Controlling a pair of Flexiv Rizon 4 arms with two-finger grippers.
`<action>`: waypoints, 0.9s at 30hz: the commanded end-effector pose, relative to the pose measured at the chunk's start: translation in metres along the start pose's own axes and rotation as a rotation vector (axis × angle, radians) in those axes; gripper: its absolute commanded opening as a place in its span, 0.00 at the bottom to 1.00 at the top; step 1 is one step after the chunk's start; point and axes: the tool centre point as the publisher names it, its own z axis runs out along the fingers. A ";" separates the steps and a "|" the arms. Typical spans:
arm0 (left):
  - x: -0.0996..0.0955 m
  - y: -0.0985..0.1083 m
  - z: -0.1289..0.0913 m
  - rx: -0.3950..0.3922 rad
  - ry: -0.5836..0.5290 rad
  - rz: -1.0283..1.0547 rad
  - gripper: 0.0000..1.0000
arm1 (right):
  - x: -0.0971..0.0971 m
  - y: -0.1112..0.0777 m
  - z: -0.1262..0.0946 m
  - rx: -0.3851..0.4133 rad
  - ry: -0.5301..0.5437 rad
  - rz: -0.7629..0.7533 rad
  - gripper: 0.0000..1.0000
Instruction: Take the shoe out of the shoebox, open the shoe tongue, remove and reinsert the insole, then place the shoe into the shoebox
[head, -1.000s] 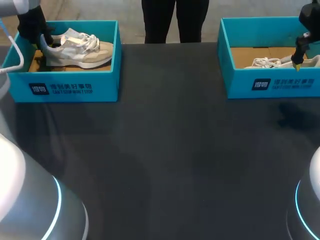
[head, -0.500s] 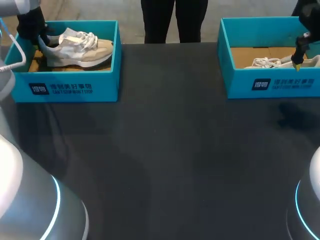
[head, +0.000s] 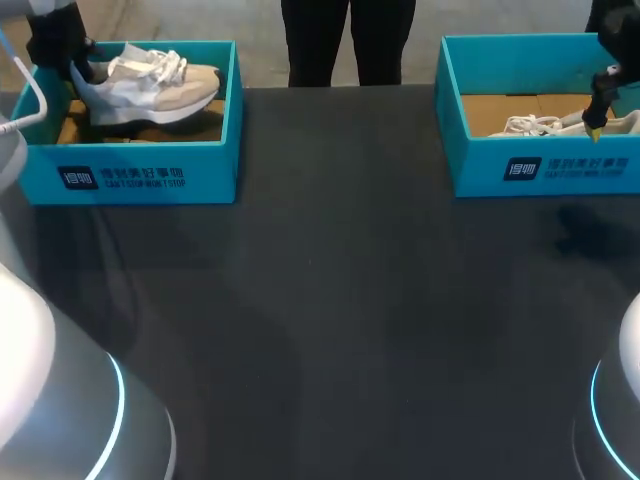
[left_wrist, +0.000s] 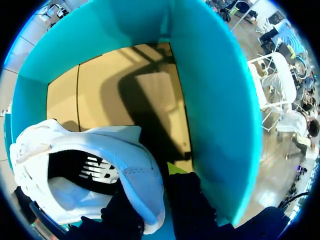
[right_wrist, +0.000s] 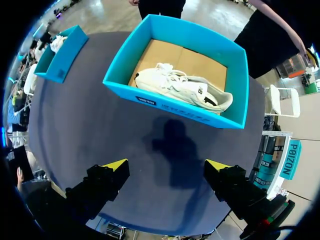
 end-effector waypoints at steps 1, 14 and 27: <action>0.005 0.000 -0.037 0.047 0.001 -0.015 0.00 | 0.000 0.000 0.000 0.001 -0.002 0.002 1.00; 0.001 -0.005 -0.137 -0.010 0.085 -0.029 0.00 | 0.000 0.000 0.000 0.001 -0.002 0.002 1.00; -0.003 -0.012 -0.195 -0.045 0.107 -0.068 0.00 | 0.000 0.000 0.000 0.001 -0.002 0.002 1.00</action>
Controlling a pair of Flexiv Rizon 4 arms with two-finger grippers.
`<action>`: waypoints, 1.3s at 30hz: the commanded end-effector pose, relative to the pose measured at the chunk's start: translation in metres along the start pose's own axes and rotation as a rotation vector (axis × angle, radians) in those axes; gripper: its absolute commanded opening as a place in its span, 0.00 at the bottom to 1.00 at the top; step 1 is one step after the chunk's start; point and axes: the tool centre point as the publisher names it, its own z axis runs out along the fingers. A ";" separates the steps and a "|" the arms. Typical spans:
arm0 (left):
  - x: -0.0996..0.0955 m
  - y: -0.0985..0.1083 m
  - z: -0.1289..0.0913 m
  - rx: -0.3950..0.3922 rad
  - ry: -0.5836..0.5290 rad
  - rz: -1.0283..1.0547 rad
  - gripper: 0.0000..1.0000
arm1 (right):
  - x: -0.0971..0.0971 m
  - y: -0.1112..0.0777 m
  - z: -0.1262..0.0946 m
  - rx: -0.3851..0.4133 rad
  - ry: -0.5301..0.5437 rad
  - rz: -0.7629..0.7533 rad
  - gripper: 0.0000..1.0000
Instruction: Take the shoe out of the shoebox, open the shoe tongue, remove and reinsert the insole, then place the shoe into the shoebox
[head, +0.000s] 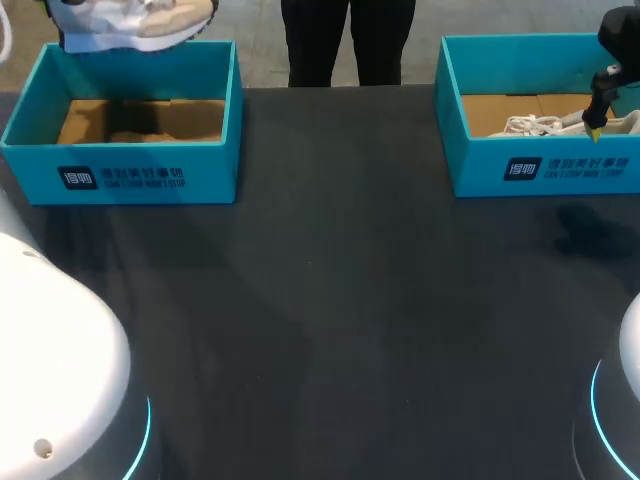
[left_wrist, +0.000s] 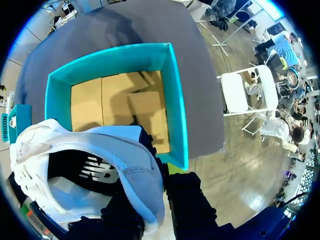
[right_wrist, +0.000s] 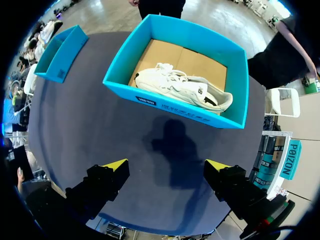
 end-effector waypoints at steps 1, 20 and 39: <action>-0.004 -0.020 -0.038 -0.032 0.020 -0.013 0.00 | 0.000 0.000 0.000 0.001 -0.002 0.002 1.00; -0.003 -0.021 -0.041 -0.036 0.027 -0.020 0.00 | 0.000 0.000 0.000 0.001 -0.002 0.002 1.00; -0.039 -0.082 -0.053 -0.053 0.075 -0.037 0.00 | 0.000 0.000 0.000 0.001 -0.002 0.002 1.00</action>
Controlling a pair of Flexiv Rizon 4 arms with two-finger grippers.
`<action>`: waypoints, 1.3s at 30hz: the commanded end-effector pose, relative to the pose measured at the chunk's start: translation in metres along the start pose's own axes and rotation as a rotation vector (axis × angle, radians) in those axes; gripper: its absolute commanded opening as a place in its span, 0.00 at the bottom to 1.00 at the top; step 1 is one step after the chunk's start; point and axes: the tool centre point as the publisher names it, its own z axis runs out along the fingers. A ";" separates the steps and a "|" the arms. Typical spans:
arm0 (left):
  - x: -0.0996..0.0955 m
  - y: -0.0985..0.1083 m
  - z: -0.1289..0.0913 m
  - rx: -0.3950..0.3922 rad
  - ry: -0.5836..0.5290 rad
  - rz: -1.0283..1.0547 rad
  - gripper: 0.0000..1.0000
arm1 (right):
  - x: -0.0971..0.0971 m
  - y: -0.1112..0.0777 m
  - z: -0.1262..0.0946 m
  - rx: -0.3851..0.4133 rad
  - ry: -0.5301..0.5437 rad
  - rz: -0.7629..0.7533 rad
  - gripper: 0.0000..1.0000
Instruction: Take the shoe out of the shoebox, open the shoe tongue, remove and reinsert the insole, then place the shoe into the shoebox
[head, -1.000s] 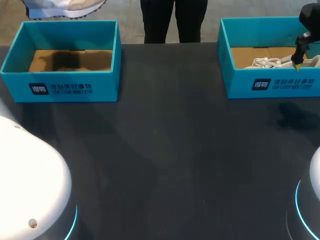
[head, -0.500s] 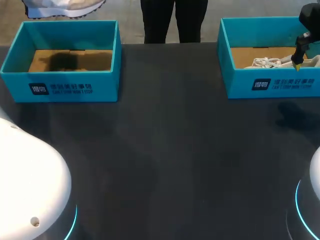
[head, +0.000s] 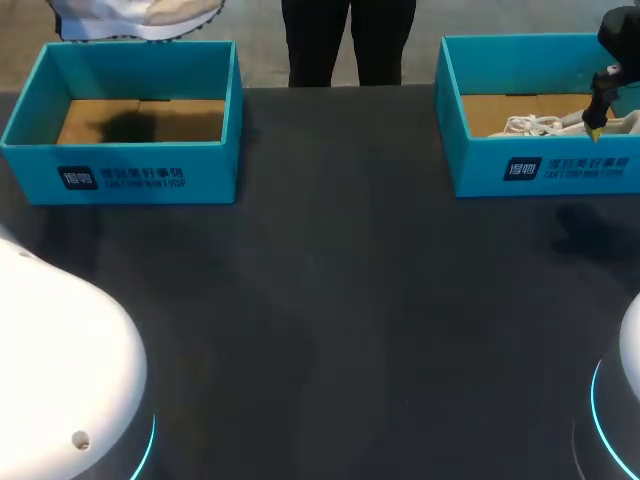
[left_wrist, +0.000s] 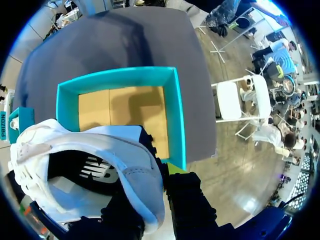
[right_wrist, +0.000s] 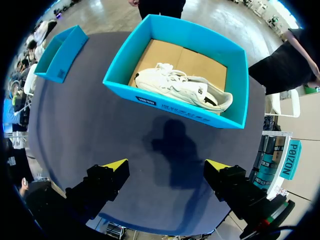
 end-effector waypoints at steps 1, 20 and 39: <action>-0.015 -0.046 -0.003 -0.072 0.030 -0.014 0.00 | 0.000 0.000 0.000 0.001 -0.002 0.002 1.00; -0.094 -0.162 -0.020 -0.082 -0.002 -0.067 0.00 | 0.000 0.000 0.000 0.001 -0.002 0.002 1.00; -0.160 -0.239 -0.033 -0.067 0.001 -0.084 0.00 | 0.000 0.000 0.000 0.001 -0.002 0.002 1.00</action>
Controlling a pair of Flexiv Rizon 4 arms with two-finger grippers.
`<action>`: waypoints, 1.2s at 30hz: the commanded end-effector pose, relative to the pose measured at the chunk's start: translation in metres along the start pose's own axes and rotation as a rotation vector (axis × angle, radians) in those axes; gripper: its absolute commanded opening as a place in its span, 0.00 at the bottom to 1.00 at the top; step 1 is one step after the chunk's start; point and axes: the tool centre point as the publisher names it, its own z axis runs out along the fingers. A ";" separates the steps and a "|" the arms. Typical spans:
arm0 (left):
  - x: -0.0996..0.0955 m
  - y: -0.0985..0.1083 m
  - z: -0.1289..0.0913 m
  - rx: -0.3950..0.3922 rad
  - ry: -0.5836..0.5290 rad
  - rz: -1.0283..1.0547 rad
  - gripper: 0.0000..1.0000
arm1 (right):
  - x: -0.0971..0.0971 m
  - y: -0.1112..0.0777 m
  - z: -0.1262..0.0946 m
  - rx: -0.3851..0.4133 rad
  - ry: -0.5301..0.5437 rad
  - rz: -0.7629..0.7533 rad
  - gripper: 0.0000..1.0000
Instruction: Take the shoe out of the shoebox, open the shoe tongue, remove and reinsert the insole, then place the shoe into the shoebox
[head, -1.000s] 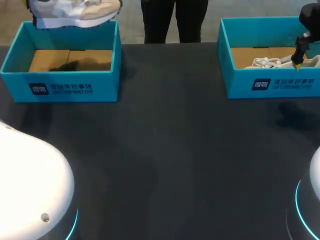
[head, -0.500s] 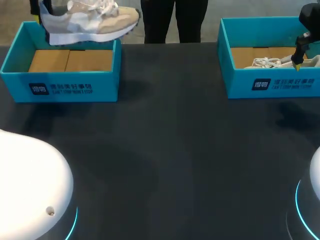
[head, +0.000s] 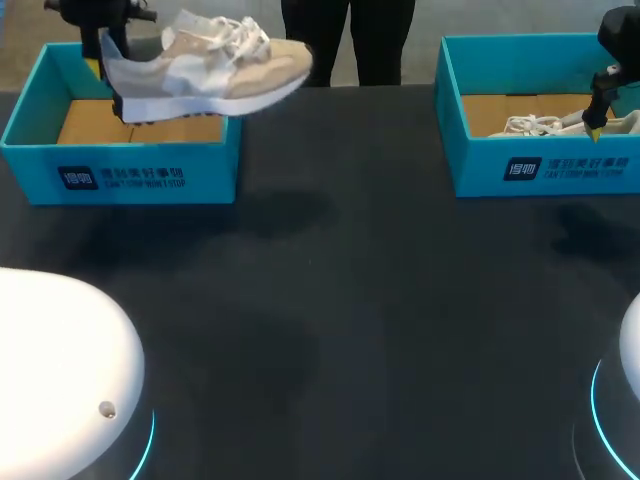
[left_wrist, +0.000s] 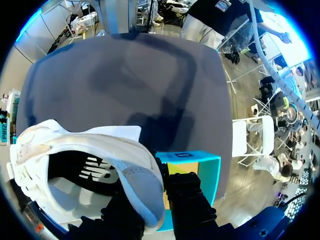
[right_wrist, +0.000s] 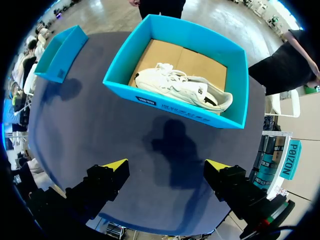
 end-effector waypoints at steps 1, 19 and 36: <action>-0.010 -0.027 0.003 -0.179 0.002 -0.004 0.00 | 0.000 0.000 0.000 0.001 -0.002 0.002 1.00; -0.078 -0.117 0.009 -0.191 0.003 -0.021 0.00 | 0.000 0.000 0.000 0.001 -0.002 0.002 1.00; -0.139 -0.162 0.033 -0.180 0.008 0.068 0.00 | 0.000 0.000 0.000 0.001 -0.002 0.002 1.00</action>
